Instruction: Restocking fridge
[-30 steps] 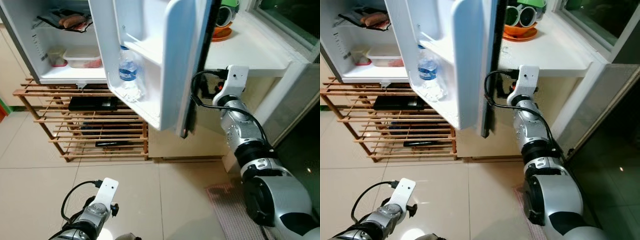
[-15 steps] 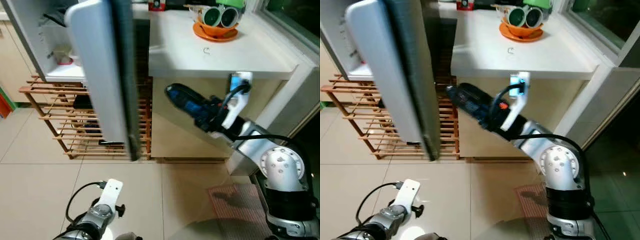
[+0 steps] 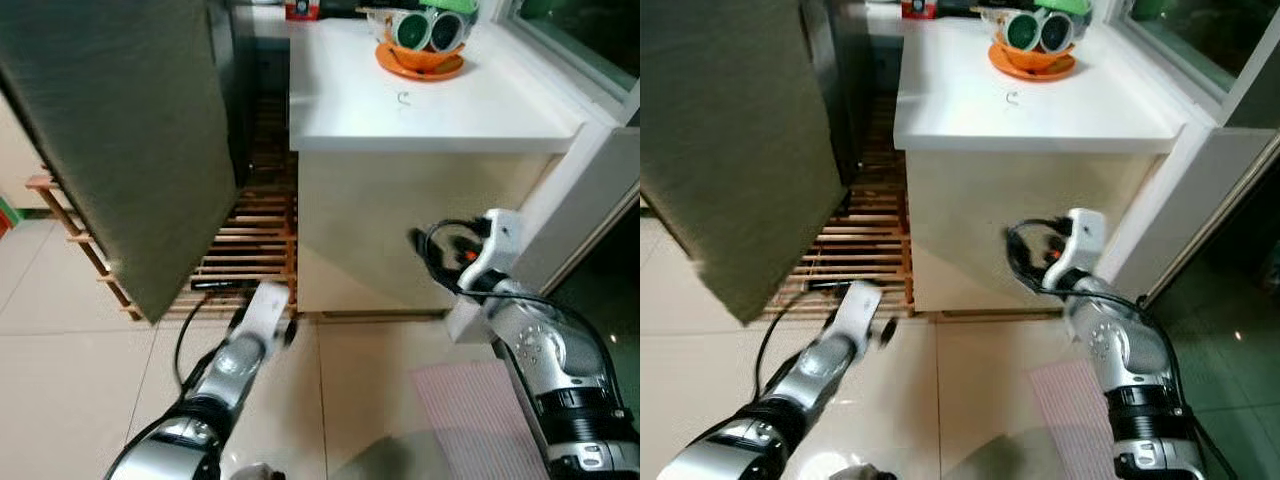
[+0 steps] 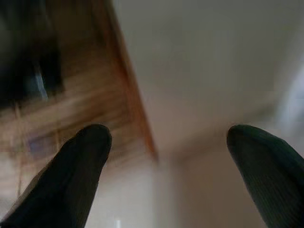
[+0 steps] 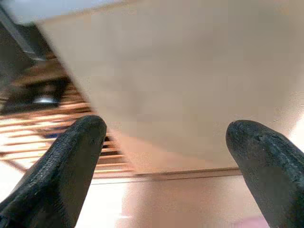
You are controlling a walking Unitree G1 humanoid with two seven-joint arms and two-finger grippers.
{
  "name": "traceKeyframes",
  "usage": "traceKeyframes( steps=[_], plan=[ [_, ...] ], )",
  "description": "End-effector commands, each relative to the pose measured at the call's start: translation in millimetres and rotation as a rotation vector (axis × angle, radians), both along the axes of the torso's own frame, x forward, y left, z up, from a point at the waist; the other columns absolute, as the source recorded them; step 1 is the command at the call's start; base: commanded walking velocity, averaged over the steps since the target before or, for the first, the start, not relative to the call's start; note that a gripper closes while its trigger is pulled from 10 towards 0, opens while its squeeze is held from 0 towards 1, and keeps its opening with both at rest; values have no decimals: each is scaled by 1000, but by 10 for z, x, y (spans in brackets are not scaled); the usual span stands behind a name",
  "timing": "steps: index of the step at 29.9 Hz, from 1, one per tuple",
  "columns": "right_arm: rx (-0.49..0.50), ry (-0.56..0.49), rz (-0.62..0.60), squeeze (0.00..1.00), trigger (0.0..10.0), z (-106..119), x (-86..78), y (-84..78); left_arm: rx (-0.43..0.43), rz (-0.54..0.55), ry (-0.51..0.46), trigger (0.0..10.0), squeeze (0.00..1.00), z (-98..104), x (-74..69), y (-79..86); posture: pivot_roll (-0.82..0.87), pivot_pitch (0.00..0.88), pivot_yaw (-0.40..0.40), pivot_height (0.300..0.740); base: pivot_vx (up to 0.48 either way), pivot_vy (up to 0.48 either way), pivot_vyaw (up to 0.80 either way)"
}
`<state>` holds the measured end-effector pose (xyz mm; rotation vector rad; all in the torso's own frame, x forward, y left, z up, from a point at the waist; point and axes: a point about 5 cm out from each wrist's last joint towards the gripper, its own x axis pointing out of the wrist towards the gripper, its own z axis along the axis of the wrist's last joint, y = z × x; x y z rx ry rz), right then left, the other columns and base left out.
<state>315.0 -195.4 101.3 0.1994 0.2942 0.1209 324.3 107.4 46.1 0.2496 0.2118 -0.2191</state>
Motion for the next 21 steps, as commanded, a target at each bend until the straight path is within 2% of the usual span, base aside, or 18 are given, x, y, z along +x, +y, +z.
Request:
traceKeyframes(
  steps=[1, 2, 3, 4, 5, 7, 10, 12, 14, 15, 19, 21],
  plan=[
    [-63, -11, -22, 0, 10000, -40, -26, -19, -56, 48, -151, 10000, 0, 345, 145, 19, -62, 0, -29, 740, 0, 0, 0],
    [-86, -13, -23, 0, 10000, -63, -41, -15, -77, 53, -201, 10000, 0, 475, 181, 16, -62, 0, -29, 740, 0, 0, 0],
    [-49, 2, -21, 0, 10000, -132, -72, 37, -57, 46, -322, 10000, 0, 757, 241, 31, -59, 0, -27, 740, 0, 0, 0],
    [-49, 2, -21, 0, 10000, -132, -72, 37, -57, 46, -322, 10000, 0, 757, 241, 31, -59, 0, -27, 740, 0, 0, 0],
    [-31, 10, -22, 0, 10000, -190, -85, 92, -33, 40, -394, 10000, 0, 945, 278, 59, -56, 0, -24, 740, 0, 0, 0],
    [-30, 5, -26, 0, 10000, -230, -78, 139, -24, 40, -424, 10000, 0, 1030, 302, 93, -56, 0, -22, 740, 0, 0, 0],
    [-33, -7, -28, 0, 10000, -253, -69, 195, -15, 40, -434, 10000, 0, 1091, 324, 130, -56, 0, -20, 740, 0, 307, 0],
    [-44, -15, -25, 0, 10000, -276, -77, 229, -58, 50, -395, 10000, 0, 1107, 321, 152, -57, 0, -19, 740, 0, 480, 0],
    [-45, -15, -24, 0, 10000, -280, -78, 232, -66, 48, -389, 10000, 0, 1108, 318, 152, -57, 0, -19, 740, 0, 480, 0],
    [-50, -7, -33, 0, 10000, -320, -98, 219, -75, 62, -351, 10000, 0, 1076, 307, 161, -59, 0, -23, 740, 0, 480, 0],
    [-47, -5, -40, 0, 10000, -348, -112, 212, -62, 79, -337, 10000, 0, 1068, 297, 179, -62, 0, -21, 740, 0, 480, 0],
    [-56, -29, -13, 0, 10000, -343, -131, 252, -82, 100, -324, 10000, 0, 1070, 305, 202, -66, 0, -22, 740, 0, 480, 0]
  ],
)
